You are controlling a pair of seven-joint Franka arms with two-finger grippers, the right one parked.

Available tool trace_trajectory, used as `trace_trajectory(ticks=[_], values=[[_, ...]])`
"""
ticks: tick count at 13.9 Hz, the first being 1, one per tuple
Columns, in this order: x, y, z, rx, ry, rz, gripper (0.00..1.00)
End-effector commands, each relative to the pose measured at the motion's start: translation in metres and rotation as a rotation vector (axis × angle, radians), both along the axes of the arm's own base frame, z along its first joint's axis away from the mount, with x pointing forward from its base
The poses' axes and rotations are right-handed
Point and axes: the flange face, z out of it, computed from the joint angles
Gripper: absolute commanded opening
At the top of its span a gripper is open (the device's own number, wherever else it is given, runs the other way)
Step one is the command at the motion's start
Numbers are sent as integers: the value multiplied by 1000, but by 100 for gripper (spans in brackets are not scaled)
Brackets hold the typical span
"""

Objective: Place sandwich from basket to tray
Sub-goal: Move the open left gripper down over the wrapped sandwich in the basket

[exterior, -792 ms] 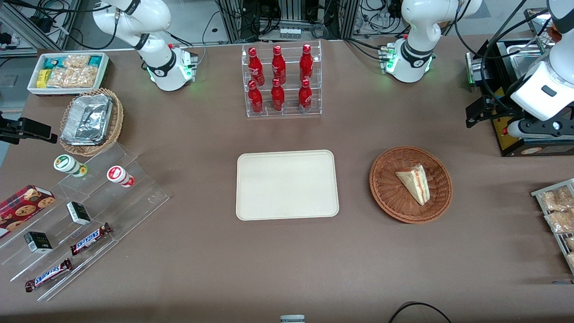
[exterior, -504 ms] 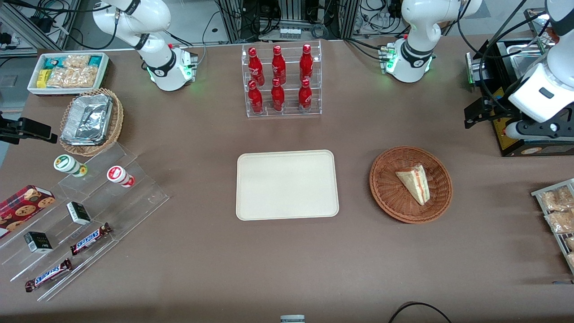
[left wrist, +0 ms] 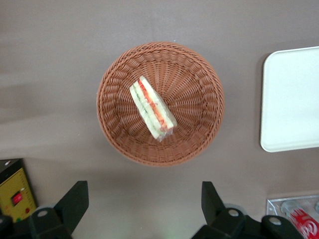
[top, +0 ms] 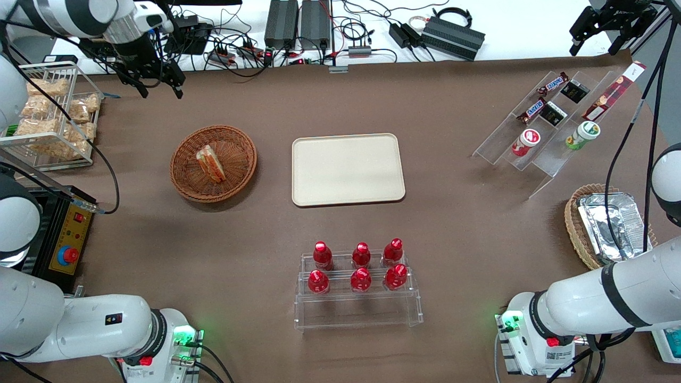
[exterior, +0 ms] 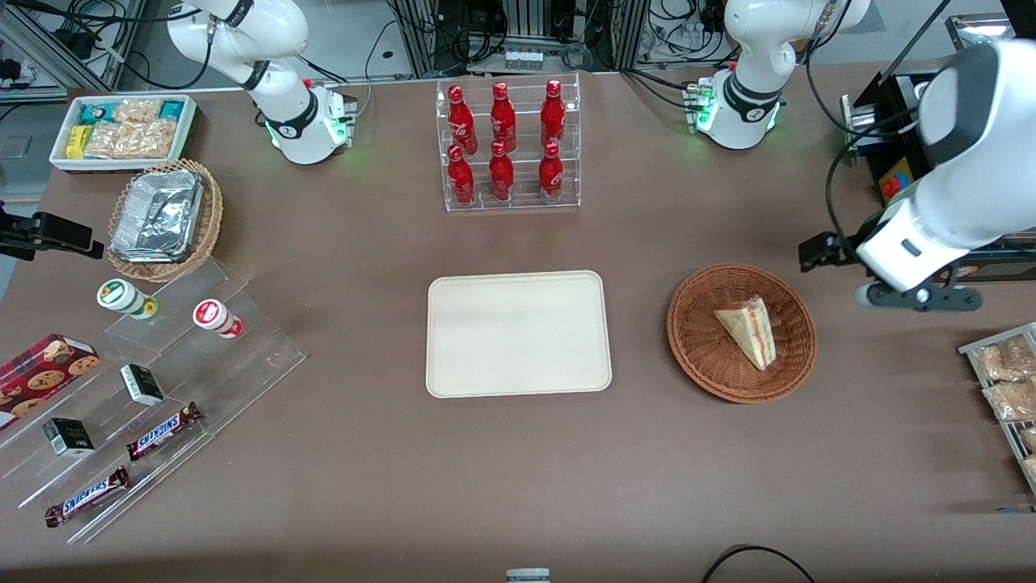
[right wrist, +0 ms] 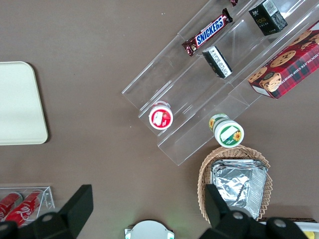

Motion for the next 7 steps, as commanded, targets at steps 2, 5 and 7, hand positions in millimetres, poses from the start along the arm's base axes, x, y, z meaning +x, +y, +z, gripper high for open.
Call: trace_trajectory(ticks=[2, 5, 7], values=[[-20, -5, -58, 12, -48, 5, 100], [-47, -3, -104, 18, -114, 23, 100], [-58, -2, -126, 18, -152, 82, 100]])
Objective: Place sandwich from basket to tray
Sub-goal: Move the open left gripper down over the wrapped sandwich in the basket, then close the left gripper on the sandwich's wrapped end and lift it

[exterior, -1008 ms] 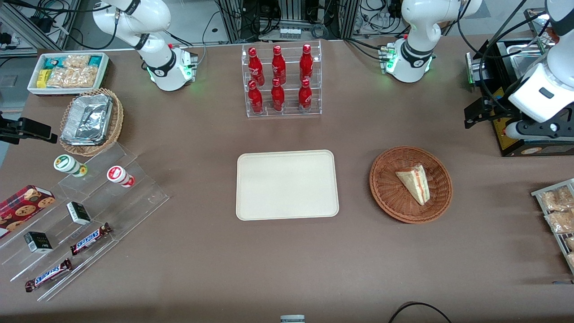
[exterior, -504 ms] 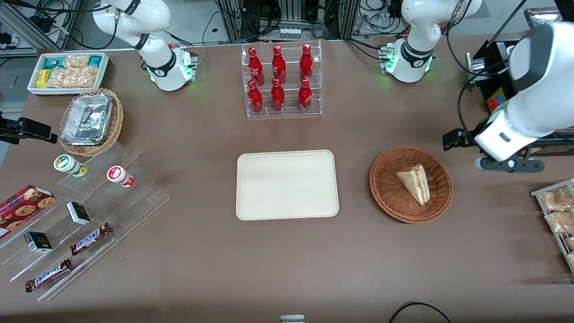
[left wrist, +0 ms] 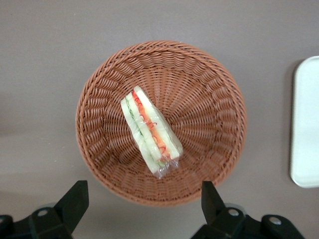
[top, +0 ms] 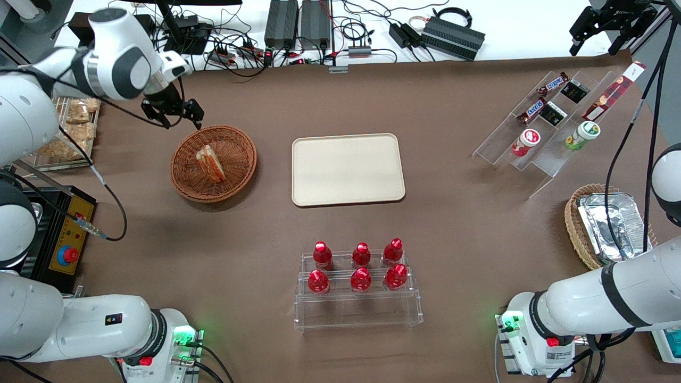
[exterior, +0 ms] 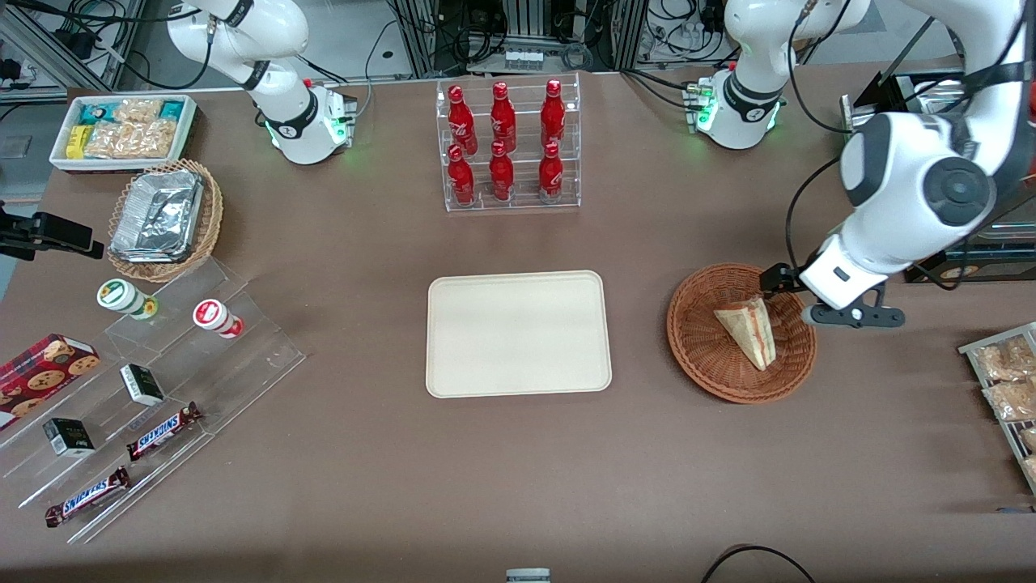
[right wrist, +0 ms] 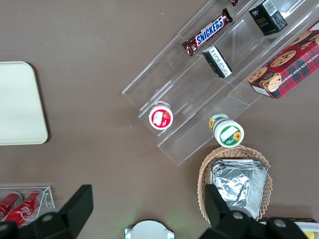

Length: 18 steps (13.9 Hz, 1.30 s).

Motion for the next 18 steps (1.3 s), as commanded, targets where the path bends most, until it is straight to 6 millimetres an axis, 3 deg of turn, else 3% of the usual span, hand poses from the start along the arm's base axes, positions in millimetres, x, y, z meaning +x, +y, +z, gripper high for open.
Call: trace_trajectory(ticks=[1, 3, 11, 18], values=[[-26, 0, -12, 13, -46, 76, 100], [-28, 0, -19, 9, -66, 158, 100], [-23, 0, -53, -42, -108, 759, 100], [-21, -13, -94, -32, -51, 765, 100]])
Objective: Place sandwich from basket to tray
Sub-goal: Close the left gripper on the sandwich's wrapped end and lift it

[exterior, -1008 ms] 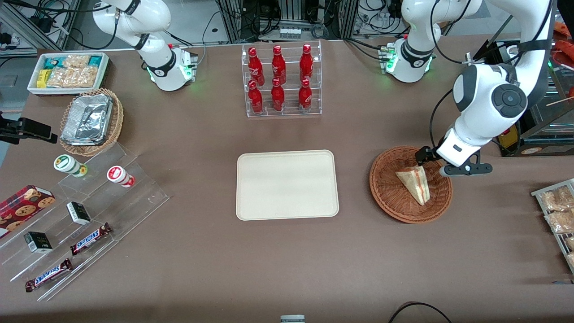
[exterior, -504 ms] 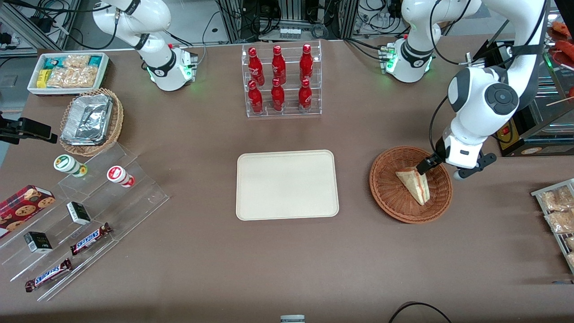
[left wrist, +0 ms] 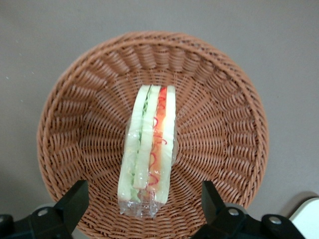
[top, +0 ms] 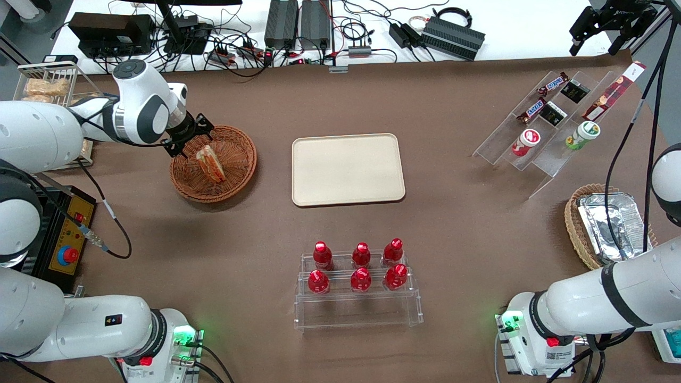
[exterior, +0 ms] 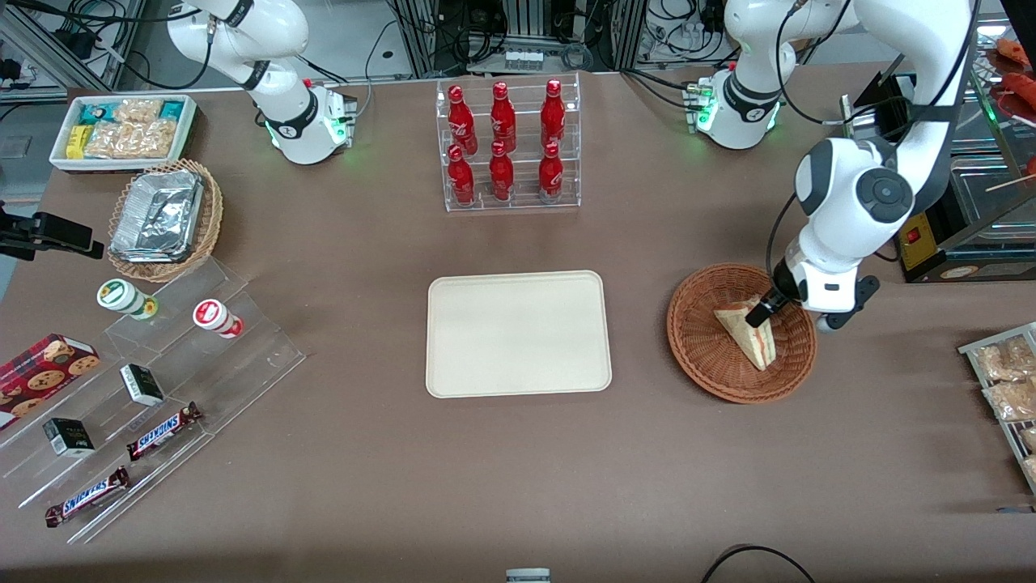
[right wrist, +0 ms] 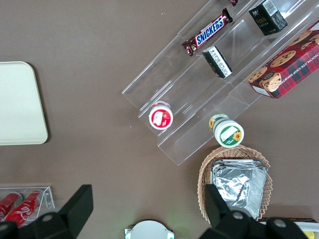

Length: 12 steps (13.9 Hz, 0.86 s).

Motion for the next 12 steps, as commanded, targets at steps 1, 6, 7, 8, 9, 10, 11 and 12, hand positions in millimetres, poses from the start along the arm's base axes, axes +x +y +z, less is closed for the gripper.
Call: trace_trajectory(ticks=[1, 6, 7, 8, 9, 10, 11, 12], values=[[0, -6, -19, -2, 19, 8, 100], [1, -6, -40, 18, 37, -28, 100], [0, -6, -47, 17, 46, -25, 100], [0, -6, -51, 16, 52, -25, 100], [0, -6, -53, 14, 52, -25, 100], [1, -6, -55, 13, 51, -25, 87], [1, -6, -55, 13, 52, -22, 57], [1, -6, -55, 13, 51, -23, 21]])
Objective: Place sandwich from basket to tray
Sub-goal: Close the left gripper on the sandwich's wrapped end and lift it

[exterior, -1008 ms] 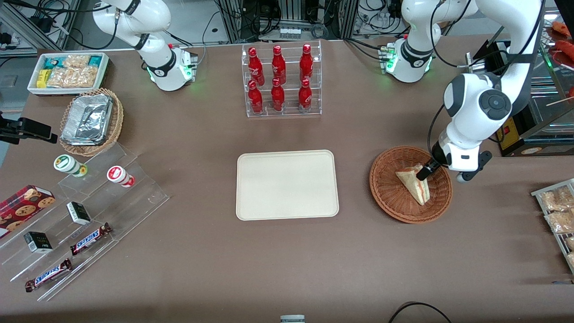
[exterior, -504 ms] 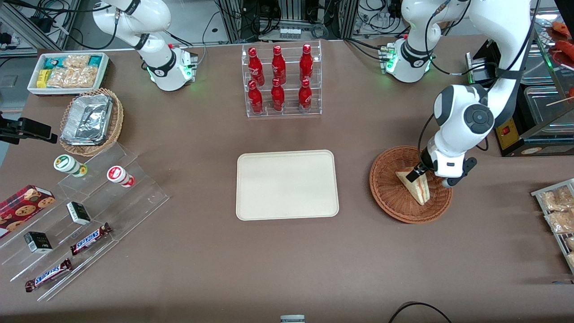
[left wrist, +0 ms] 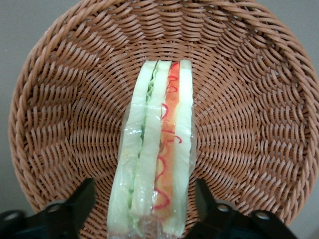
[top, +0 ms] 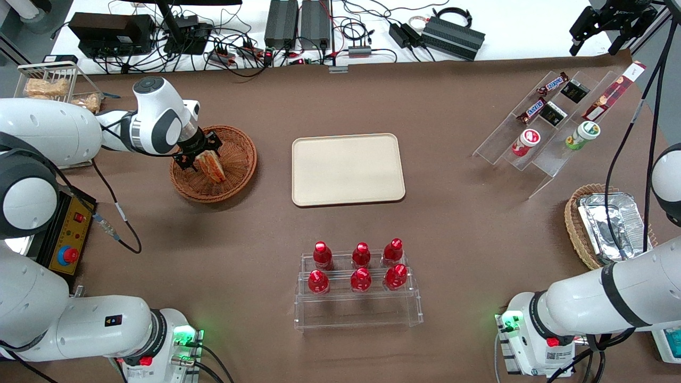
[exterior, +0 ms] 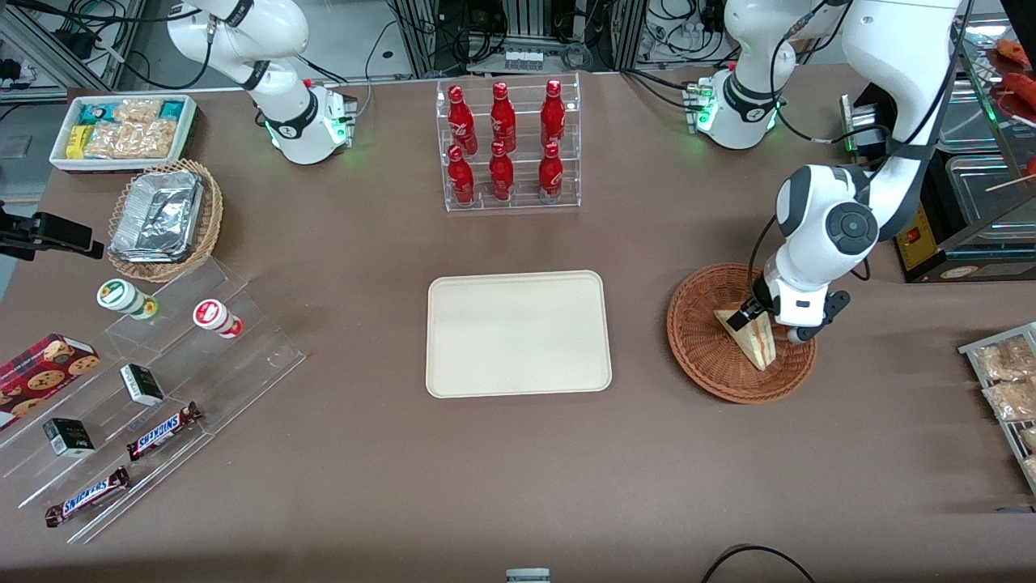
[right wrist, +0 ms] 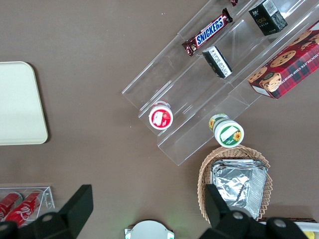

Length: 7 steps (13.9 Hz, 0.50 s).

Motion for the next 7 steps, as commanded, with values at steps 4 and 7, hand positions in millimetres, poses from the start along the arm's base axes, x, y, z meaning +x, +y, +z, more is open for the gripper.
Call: trace_trajectory(ticks=[4, 7], values=[[8, -2, 19, 21, -35, -23, 0], [27, -6, 53, 34, 3, -30, 0]])
